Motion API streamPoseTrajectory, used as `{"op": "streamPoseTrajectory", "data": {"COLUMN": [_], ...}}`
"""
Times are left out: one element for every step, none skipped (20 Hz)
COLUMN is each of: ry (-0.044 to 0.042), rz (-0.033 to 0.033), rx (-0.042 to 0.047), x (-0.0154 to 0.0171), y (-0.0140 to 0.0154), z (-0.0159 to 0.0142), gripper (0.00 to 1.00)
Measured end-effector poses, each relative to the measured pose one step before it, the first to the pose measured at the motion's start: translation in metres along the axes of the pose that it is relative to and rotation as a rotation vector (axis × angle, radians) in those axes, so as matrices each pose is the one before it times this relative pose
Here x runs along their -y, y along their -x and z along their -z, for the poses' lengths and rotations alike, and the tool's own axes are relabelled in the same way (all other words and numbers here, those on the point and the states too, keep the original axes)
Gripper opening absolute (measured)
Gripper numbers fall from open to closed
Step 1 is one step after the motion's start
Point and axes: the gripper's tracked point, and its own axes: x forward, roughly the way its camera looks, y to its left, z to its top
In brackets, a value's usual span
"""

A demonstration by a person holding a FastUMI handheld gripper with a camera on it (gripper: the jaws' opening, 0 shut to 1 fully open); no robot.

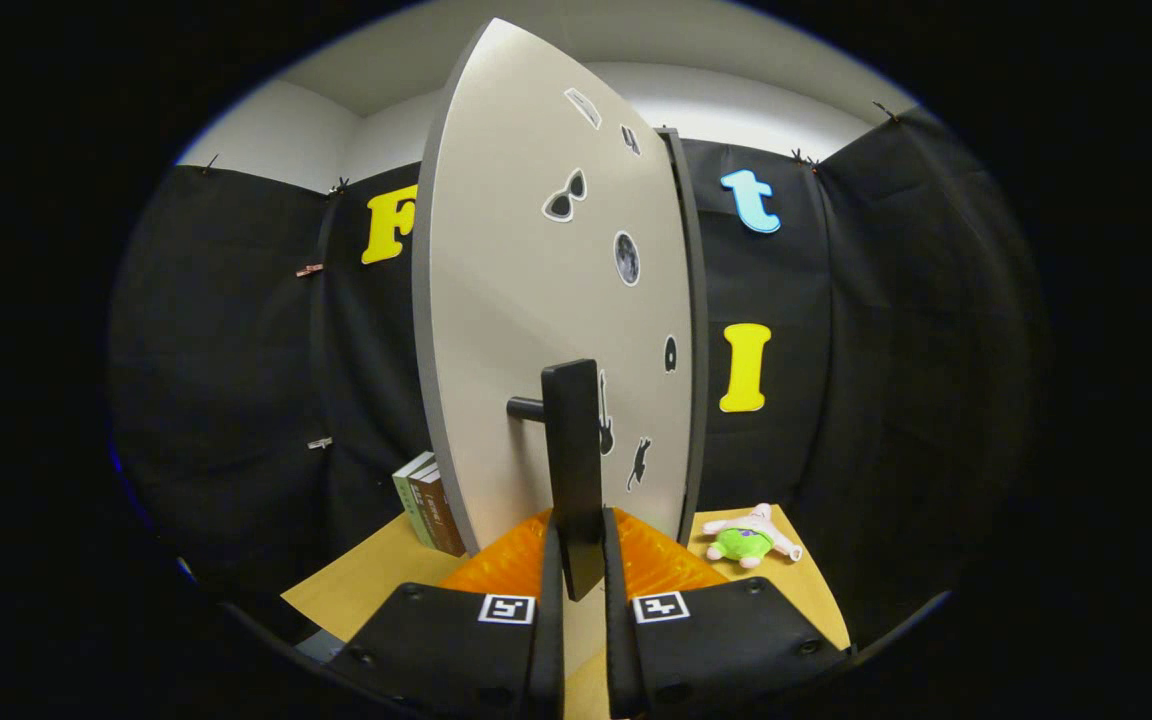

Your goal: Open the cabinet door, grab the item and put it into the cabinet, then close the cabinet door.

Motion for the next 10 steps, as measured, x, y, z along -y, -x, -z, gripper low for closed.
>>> {"op": "streamPoseTrajectory", "data": {"ry": [0.00522, 0.00107, -0.00312, -0.00540, -0.00500, -0.00736, -0.00533, -0.00383, 0.00170, 0.00560], "rz": [0.01772, 0.01509, 0.01363, 0.01182, 0.00969, 0.00748, 0.00663, 0.00567, 0.01128, 0.01702], "rx": [-0.00025, -0.00038, -0.00036, 0.00130, 0.00102, 0.00250, -0.00348, -0.00502, 0.00150, 0.00880], "x": [0.00667, 0.00695, 0.00691, 0.00787, 0.00674, 0.00783, 0.00610, 0.00707, 0.00723, 0.00749], "y": [0.00135, 0.00108, 0.00193, 0.00035, -0.00021, -0.00070, -0.00070, -0.00052, -0.00107, 0.00143], "z": [-0.00027, -0.00016, -0.00026, -0.00111, -0.00097, -0.00085, 0.00028, 0.00134, -0.00080, -0.00285], "gripper": [0.21, 0.21, 0.21, 0.21, 0.21, 0.21, 0.21, 0.21, 0.21, 0.20]}}
